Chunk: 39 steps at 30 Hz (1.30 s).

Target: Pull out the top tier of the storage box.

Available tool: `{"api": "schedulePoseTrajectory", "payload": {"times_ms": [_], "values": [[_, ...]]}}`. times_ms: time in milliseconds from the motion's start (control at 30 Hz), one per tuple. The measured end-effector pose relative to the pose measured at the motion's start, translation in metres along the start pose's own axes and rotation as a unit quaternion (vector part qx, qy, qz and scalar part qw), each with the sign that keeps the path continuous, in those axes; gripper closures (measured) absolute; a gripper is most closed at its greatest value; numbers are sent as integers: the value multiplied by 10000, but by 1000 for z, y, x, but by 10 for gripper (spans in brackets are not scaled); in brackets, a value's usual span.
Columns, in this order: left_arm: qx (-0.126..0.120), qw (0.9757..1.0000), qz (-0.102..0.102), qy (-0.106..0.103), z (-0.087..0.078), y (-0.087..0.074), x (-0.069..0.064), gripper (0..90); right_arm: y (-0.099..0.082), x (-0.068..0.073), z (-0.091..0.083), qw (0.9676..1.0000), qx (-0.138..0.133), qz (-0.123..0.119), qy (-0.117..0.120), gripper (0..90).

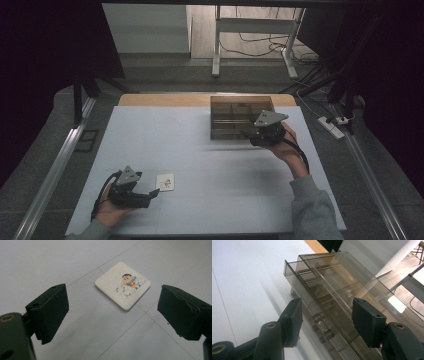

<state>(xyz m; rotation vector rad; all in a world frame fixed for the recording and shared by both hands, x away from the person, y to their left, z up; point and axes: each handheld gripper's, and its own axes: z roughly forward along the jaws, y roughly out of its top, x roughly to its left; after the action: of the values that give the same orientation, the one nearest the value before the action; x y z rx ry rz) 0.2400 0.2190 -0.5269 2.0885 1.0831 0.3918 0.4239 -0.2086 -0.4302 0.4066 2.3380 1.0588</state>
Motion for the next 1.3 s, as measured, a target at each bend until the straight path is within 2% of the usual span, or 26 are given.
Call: {"api": "schedulePoseTrajectory", "payload": {"times_ms": [300, 433, 767, 1033, 1300], "values": [[8, 10000, 7, 10, 0, 0, 0, 103, 1, 2, 12, 9995, 173, -78, 265, 425], [12, 10000, 7, 4, 0, 0, 0, 103, -2, 1, 14, 9992, 244, -52, 306, 432], [40, 10000, 20, -4, 1, 0, -1, 103, -5, -3, 18, 9989, 352, 2, 319, 468], [55, 10000, 25, -2, 1, 0, -1, 103, -9, -5, 22, 9979, 542, -64, 348, 486], [62, 10000, 24, -14, 2, 0, -1, 103, -10, -4, 25, 9980, 564, -87, 288, 503]]}}
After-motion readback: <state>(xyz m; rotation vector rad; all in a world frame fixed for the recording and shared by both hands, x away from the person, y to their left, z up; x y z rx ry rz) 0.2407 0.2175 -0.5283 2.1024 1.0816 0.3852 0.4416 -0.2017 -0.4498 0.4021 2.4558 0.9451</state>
